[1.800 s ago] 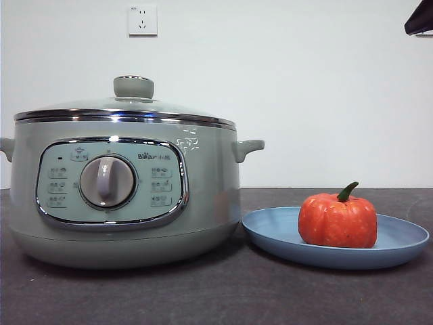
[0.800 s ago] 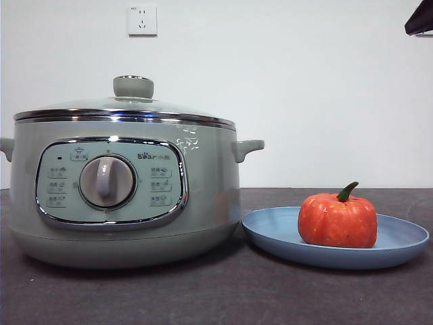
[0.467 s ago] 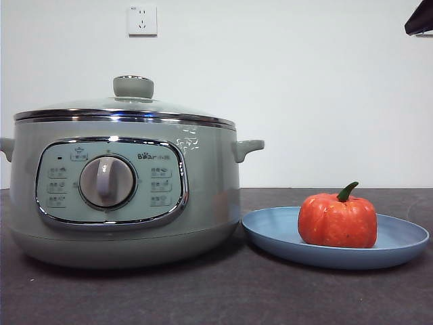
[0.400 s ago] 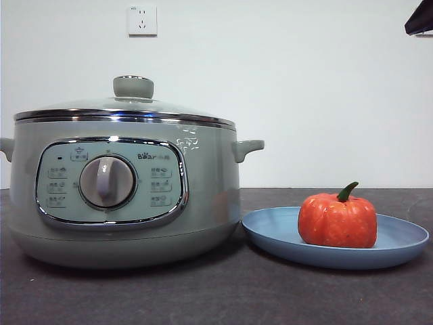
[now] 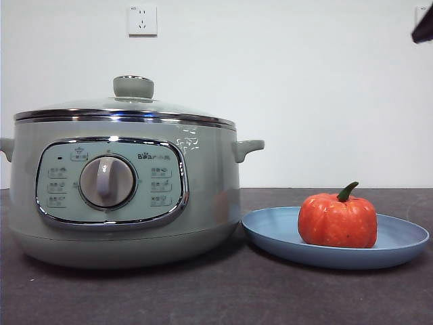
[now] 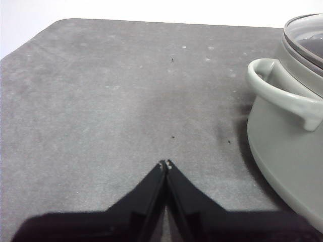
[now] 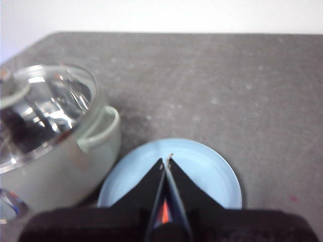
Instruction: Take the pumpkin out from the steamer,put the pumpkin in the blue plate,close the lid
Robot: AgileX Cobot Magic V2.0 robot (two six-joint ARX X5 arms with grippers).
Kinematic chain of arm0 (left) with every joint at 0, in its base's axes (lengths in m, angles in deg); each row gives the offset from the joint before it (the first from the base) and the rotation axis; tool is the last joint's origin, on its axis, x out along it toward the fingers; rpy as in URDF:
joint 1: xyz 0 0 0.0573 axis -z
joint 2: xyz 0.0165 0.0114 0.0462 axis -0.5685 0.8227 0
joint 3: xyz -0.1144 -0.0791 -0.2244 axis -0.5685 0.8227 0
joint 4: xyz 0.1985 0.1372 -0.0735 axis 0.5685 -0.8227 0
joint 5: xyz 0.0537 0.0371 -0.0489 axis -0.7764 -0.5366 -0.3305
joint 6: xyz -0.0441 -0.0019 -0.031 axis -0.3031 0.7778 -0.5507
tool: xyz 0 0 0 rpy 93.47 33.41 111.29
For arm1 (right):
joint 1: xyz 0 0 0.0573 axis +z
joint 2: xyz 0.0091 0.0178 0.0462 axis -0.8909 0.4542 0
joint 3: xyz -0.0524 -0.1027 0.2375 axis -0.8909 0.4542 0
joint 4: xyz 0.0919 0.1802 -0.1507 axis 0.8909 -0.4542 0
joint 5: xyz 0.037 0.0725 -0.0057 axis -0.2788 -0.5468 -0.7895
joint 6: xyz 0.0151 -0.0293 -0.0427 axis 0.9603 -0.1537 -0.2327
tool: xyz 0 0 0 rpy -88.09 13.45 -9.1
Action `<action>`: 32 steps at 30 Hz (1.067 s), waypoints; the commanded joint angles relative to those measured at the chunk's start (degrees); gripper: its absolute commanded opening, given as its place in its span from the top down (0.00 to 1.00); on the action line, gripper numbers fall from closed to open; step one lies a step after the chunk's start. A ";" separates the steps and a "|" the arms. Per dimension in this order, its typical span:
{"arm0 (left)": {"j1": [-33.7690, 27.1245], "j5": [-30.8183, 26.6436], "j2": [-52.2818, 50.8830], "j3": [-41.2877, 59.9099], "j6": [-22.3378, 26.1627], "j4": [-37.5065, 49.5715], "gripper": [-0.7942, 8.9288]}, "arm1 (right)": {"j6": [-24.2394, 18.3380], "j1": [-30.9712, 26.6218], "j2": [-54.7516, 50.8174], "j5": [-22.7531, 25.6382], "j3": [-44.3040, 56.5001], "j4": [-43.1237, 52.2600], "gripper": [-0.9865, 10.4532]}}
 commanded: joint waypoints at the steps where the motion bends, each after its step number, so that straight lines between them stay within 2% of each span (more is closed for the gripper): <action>1: -0.24 -0.07 -0.15 0.66 -0.17 -0.59 0.92 | -3.74 -3.82 -2.78 0.22 1.29 -0.76 0.93; 6: -0.24 -0.07 -0.15 0.66 -0.17 -0.59 0.92 | -4.46 -13.25 -9.77 -2.14 6.40 1.07 0.93; 11: -0.24 -0.07 -0.15 0.66 -0.17 -0.61 0.92 | -7.41 -19.85 -16.98 -2.21 16.13 11.82 0.93; 15: -0.24 -0.07 -0.15 0.66 -0.17 -0.59 0.92 | -9.03 -21.66 -21.31 -2.16 23.50 17.44 0.93; 21: -0.24 -0.07 -0.15 0.66 -0.17 -0.59 0.92 | -10.16 -22.36 -25.42 -2.14 29.75 17.44 0.93; 30: -0.24 -0.07 -0.15 0.66 -0.17 -0.61 0.92 | -9.14 -22.62 -29.03 -2.19 31.63 12.48 0.93; 32: -0.24 -0.07 -0.15 0.66 -0.17 -0.61 0.92 | -6.56 -22.62 -29.00 -2.14 31.61 12.00 0.93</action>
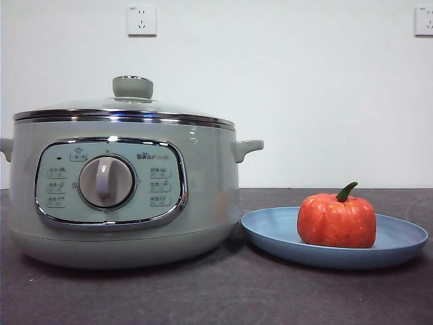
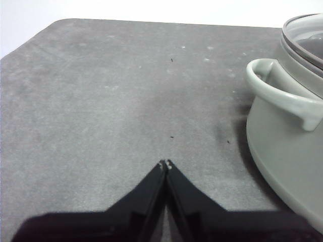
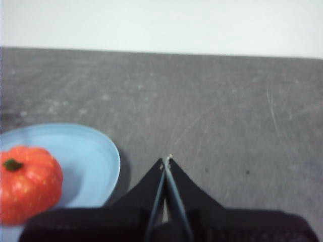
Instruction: Take the pumpkin out from the steamer,put the pumpkin in the blue plate,close the lid
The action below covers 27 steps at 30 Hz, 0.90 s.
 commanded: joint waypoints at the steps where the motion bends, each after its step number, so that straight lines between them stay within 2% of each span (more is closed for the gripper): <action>1: -0.24 -0.07 -0.15 0.66 -0.17 -0.61 0.92 | 4.13 -0.17 -0.15 -0.07 0.52 0.02 0.93; 3: -0.24 -0.07 -0.15 0.66 -0.17 -0.61 0.92 | 5.68 -0.17 0.02 -0.02 0.52 0.02 0.93; 27: -0.24 -0.07 -0.15 0.66 -0.17 -0.61 0.92 | 5.66 -0.17 0.57 0.17 0.52 0.07 0.93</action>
